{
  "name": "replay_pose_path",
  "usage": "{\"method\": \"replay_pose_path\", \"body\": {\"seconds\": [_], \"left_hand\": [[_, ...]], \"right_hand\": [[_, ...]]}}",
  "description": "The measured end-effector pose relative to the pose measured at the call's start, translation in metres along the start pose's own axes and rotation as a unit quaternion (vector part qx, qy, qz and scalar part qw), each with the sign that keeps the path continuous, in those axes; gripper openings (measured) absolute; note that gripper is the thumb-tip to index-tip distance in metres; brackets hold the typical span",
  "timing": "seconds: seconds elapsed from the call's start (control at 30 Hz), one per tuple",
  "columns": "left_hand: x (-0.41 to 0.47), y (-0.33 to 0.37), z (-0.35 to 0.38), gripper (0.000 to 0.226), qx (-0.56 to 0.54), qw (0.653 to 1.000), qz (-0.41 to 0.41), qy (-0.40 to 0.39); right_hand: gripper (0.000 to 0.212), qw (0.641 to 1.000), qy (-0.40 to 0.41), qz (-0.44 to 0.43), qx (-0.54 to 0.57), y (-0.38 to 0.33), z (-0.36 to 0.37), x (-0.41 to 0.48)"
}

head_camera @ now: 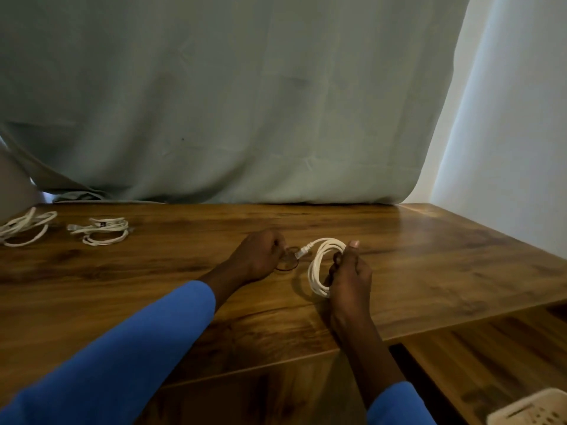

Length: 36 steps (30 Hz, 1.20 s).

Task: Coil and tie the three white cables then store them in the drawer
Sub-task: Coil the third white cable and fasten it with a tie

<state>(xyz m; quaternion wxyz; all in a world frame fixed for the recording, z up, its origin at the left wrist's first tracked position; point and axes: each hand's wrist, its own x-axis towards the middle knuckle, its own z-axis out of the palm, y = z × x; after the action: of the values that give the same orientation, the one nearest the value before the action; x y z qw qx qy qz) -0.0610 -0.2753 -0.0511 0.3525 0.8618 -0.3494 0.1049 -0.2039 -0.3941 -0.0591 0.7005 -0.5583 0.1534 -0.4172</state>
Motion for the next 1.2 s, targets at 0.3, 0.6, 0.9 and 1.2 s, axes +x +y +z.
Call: {"method": "replay_pose_path", "body": {"seconds": [0.3,0.6,0.9,1.2], "left_hand": [[-0.064,-0.050,-0.097,0.009,-0.176,0.973,0.061,0.136],[-0.056,-0.120,-0.135,0.017,0.012,0.964,0.047,0.263],[-0.050,-0.163,-0.163,0.017,0.102,0.936,0.024,0.335],[-0.047,-0.149,-0.152,0.016,-0.036,0.947,0.046,0.317]], "right_hand": [[0.052,0.947,-0.272,-0.072,-0.152,0.012,0.032,-0.017],[0.057,0.922,-0.366,0.042,-0.122,0.040,0.172,-0.023],[0.060,0.926,-0.367,0.068,-0.052,0.058,0.207,-0.023],[0.058,0.899,-0.427,-0.011,-0.092,0.048,0.202,-0.029]]}}
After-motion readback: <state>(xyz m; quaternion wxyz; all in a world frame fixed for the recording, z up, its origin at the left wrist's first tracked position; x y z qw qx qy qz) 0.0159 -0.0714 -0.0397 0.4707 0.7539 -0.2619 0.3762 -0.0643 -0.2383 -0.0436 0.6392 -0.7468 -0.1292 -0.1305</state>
